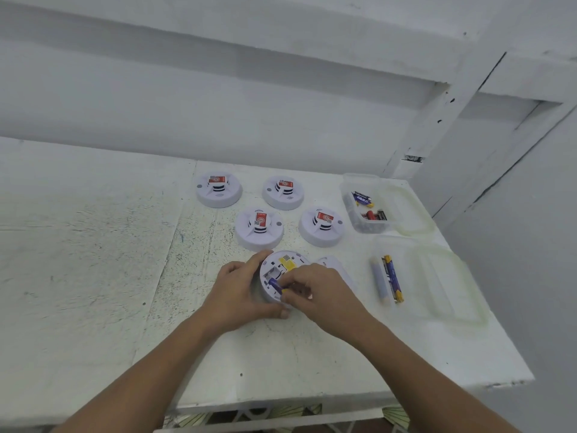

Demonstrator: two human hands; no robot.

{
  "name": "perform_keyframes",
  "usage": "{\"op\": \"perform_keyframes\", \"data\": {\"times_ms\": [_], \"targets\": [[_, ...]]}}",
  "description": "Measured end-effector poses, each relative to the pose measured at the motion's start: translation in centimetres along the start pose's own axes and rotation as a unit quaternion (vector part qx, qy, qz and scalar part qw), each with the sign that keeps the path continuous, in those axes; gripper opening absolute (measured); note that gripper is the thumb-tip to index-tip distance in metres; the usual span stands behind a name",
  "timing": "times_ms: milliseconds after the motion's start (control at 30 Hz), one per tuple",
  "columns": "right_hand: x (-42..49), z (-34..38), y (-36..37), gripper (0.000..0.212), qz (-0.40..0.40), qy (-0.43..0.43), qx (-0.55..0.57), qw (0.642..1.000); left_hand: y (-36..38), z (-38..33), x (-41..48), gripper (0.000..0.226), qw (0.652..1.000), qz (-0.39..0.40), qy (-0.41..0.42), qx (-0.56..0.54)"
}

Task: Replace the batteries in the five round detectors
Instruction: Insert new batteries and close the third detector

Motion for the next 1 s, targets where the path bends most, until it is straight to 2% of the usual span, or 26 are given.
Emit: {"op": "perform_keyframes", "data": {"times_ms": [67,200,300,467,633,867,1000], "targets": [[-0.1,-0.5,0.1,0.009,-0.003,-0.008,-0.011,1.0,-0.5,-0.7,-0.3,0.086,1.0,0.01,0.019,-0.003],[0.0,-1.3,-0.1,0.014,0.007,-0.03,-0.055,0.998,-1.1,-1.3,-0.6,0.075,0.999,0.019,0.029,0.01],[0.3,-1.8,-0.5,0.013,0.016,-0.057,-0.038,0.998,-0.9,-1.0,-0.5,0.076,0.999,0.012,0.027,0.011],[0.5,-2.5,-0.8,0.015,0.028,-0.024,0.02,0.999,-0.6,-0.6,-0.4,0.078,1.0,0.014,0.022,0.014],[0.7,-3.3,-0.6,0.017,0.028,-0.003,0.022,0.999,-0.8,-0.7,-0.3,0.077,0.999,0.018,0.029,0.012],[0.7,-3.8,-0.2,0.018,0.013,0.005,0.042,0.999,-0.2,0.2,0.0,0.088,0.999,0.016,0.028,0.025],[0.9,-3.8,0.1,0.018,0.014,-0.012,0.041,0.999,-0.2,0.2,-0.1,0.085,1.0,0.01,0.024,0.006]]}}
Point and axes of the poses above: each hand's wrist, its own x-axis towards the middle knuckle, its own y-axis out of the palm, z = x × y, the point moved 2 cm from there along x, towards the middle knuckle, and after that the axes turned 11 degrees about x, right-handed, at the moved point
